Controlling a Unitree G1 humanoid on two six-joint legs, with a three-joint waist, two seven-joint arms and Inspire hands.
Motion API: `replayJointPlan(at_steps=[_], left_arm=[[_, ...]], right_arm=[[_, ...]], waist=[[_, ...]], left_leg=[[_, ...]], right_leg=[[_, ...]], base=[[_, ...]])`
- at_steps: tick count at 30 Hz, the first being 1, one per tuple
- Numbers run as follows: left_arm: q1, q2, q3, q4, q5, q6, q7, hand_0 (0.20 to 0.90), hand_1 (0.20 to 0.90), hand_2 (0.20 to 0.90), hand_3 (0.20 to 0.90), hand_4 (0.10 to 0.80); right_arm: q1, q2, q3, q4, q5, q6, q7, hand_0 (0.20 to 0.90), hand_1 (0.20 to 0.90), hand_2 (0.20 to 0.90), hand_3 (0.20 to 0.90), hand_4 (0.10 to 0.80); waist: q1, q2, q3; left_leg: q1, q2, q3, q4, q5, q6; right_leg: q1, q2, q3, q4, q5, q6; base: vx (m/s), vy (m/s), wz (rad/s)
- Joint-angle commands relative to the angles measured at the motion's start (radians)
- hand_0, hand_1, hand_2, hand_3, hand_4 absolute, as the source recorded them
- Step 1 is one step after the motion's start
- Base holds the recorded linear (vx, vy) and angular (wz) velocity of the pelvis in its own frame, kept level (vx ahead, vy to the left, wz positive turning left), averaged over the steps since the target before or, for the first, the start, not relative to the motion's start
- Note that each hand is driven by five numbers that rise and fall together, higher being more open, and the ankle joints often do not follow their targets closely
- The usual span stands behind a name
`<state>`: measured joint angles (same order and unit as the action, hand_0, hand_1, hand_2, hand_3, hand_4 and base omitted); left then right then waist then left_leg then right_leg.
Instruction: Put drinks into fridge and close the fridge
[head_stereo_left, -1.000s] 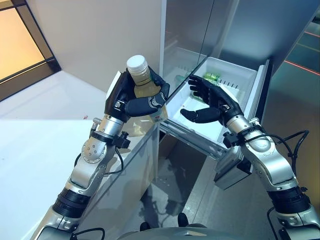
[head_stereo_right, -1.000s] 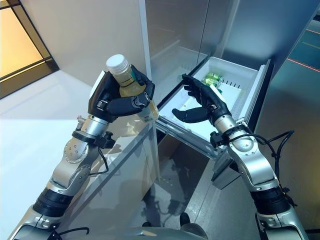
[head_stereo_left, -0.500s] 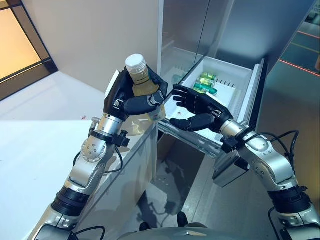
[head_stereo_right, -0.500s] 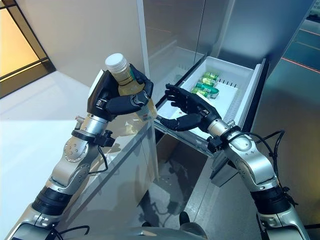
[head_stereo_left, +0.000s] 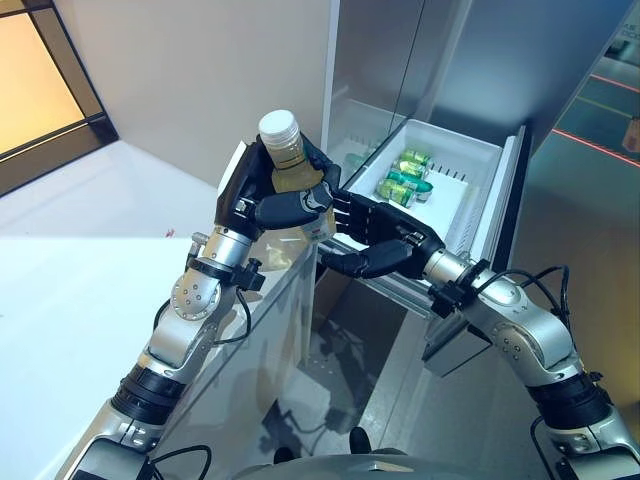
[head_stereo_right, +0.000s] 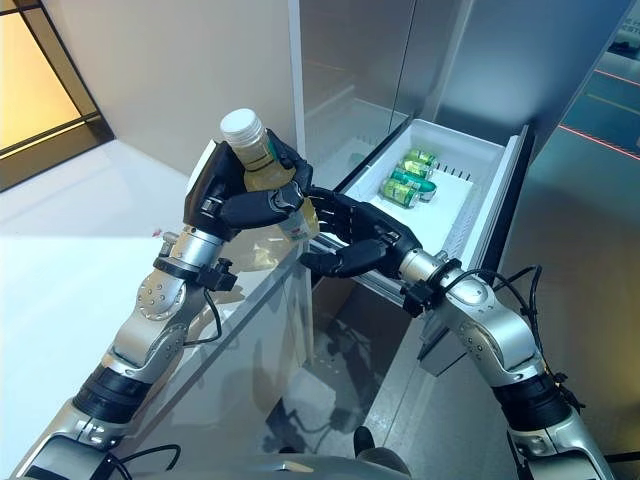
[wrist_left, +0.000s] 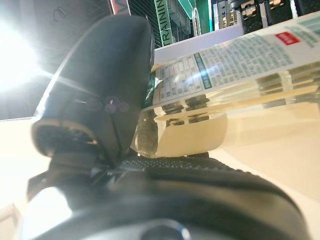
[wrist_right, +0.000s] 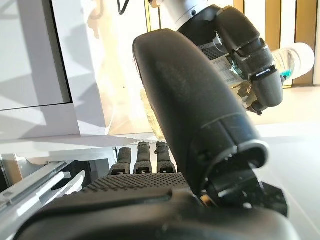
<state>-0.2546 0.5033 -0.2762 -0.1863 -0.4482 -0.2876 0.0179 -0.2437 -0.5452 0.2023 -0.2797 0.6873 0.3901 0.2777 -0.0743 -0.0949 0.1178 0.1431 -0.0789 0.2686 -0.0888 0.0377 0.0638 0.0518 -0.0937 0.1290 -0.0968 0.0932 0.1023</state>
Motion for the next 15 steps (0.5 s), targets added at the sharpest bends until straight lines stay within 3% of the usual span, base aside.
replayJointPlan(at_steps=[1,15], left_arm=[[-0.288,-0.097,-0.074,0.044,0.039,-0.054,-0.022,0.3,0.3,0.3,0.2,0.1],[-0.265,-0.125,-0.134,-0.004,0.074,-0.049,-0.046,0.3,0.3,0.3,0.2,0.1]], right_arm=[[-0.159,0.078,0.017,-0.097,0.097,-0.092,0.009,0.9,0.9,0.9,0.9,0.8],[-0.202,0.129,0.071,-0.085,0.186,-0.069,-0.122,0.9,0.9,0.9,0.9,0.8]], waist=[[-0.033,0.045,-0.074],[-0.005,0.043,-0.072]], left_leg=[[0.0,0.008,-0.152,0.002,-0.077,-0.005],[-0.011,0.002,-0.174,0.002,-0.064,0.0]], right_leg=[[0.003,0.031,-0.067,0.015,0.014,0.001],[-0.002,0.025,-0.08,0.02,0.017,-0.001]], base=[[0.0,0.0,0.0],[0.0,0.0,0.0]])
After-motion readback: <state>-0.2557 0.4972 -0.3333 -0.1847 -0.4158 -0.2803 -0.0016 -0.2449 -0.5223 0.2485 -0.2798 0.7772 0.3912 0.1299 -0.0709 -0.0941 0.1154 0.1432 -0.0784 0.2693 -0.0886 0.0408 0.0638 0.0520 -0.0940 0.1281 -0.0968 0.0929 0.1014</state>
